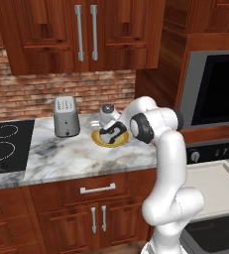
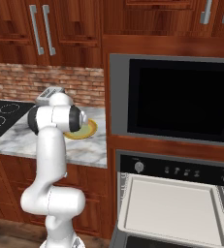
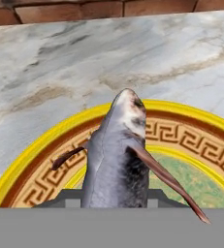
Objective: Take the fish from the oven and place it on the plate on the counter.
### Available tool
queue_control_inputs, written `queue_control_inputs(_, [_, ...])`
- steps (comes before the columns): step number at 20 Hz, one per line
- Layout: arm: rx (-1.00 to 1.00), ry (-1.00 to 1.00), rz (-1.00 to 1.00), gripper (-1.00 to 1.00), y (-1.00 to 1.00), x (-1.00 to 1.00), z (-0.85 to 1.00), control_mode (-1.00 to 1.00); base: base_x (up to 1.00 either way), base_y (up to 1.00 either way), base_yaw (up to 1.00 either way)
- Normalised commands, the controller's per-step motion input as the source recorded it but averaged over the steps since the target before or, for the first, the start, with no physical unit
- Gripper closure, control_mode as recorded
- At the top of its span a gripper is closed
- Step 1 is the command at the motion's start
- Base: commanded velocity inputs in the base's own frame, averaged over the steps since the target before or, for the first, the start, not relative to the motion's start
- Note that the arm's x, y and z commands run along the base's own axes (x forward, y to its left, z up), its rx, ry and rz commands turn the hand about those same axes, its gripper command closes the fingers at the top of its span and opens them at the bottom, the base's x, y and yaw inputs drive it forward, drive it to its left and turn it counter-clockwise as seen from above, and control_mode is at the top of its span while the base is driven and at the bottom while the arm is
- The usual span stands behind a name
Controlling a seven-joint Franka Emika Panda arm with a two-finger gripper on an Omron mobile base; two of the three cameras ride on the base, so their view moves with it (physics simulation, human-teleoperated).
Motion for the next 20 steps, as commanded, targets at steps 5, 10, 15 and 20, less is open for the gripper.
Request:
queue_control_inputs(5, [-0.03, 0.01, 0.0, 1.0, -0.02, 0.0, -0.41, -1.0, 0.0, 0.0, 0.0])
queue_control_inputs(10, [0.0, 0.0, 0.0, 1.0, -0.01, 0.02, -0.2, -1.0, 0.0, 0.0, 0.0])
queue_control_inputs(15, [0.0, 0.0, 0.0, -1.0, -0.09, -0.03, -0.05, -1.0, 0.0, 0.0, 0.0])
queue_control_inputs(20, [0.0, 0.01, -0.04, -1.0, -0.25, -0.2, 0.01, -1.0, 0.0, 0.0, 0.0])
